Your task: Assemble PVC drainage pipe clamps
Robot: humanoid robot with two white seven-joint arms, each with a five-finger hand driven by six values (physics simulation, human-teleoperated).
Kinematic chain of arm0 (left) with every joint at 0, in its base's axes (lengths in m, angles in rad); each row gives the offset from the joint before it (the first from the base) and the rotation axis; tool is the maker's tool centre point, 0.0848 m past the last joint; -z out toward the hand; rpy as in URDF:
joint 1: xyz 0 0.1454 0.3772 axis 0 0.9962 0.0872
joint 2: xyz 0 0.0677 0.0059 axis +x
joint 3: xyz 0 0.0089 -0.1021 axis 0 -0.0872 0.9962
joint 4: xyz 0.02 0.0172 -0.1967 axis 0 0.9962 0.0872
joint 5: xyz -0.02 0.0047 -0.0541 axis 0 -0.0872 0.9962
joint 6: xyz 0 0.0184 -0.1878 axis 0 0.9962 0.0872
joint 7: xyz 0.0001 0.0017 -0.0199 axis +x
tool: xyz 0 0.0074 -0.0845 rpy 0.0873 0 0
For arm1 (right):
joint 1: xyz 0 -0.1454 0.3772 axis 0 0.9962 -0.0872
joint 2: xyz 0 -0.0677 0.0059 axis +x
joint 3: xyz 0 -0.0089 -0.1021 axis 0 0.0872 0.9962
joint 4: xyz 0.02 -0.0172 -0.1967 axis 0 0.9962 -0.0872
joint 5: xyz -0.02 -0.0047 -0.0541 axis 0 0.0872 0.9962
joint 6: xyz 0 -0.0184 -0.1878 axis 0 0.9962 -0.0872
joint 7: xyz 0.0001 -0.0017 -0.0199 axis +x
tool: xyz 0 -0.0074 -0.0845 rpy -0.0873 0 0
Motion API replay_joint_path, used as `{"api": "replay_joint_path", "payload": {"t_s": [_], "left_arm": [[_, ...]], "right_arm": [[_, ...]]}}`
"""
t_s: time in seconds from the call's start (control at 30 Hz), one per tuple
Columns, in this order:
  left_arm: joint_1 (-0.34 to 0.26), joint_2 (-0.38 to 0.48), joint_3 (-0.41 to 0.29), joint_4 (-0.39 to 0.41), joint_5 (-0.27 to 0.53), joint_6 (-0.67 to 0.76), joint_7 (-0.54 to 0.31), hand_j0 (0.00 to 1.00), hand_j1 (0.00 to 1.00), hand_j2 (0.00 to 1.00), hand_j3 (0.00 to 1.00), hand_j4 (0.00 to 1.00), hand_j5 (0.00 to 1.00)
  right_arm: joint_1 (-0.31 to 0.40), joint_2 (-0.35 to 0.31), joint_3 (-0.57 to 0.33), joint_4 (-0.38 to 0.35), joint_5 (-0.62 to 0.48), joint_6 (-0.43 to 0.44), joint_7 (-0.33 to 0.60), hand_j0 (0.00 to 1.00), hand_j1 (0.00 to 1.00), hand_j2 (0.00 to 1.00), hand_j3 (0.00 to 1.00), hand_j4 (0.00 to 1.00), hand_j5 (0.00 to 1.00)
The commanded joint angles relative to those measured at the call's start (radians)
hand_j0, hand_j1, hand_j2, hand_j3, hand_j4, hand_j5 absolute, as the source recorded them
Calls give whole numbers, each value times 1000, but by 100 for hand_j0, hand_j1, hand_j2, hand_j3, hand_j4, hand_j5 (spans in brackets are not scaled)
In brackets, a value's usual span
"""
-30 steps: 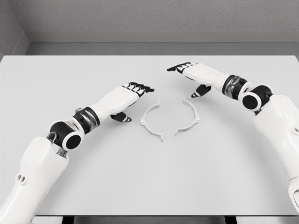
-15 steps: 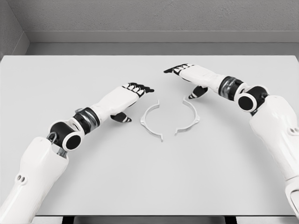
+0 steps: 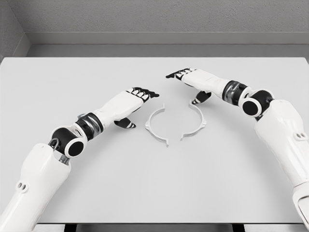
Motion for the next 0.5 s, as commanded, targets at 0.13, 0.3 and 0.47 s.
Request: {"api": "replay_joint_path", "payload": {"t_s": [0.13,0.3,0.47], "left_arm": [[0,1,0,-6,4,1,1,100,100,100,100,100,100],[6,1,2,-11,4,1,1,100,100,100,100,100,100],[6,1,2,-11,4,1,1,100,100,100,100,100,100]], "right_arm": [[0,6,3,-2,-7,1,-1,100,100,100,100,100,100],[0,12,10,-2,-10,1,-1,100,100,100,100,100,100],[0,12,14,-19,-12,1,-1,100,100,100,100,100,100]]}}
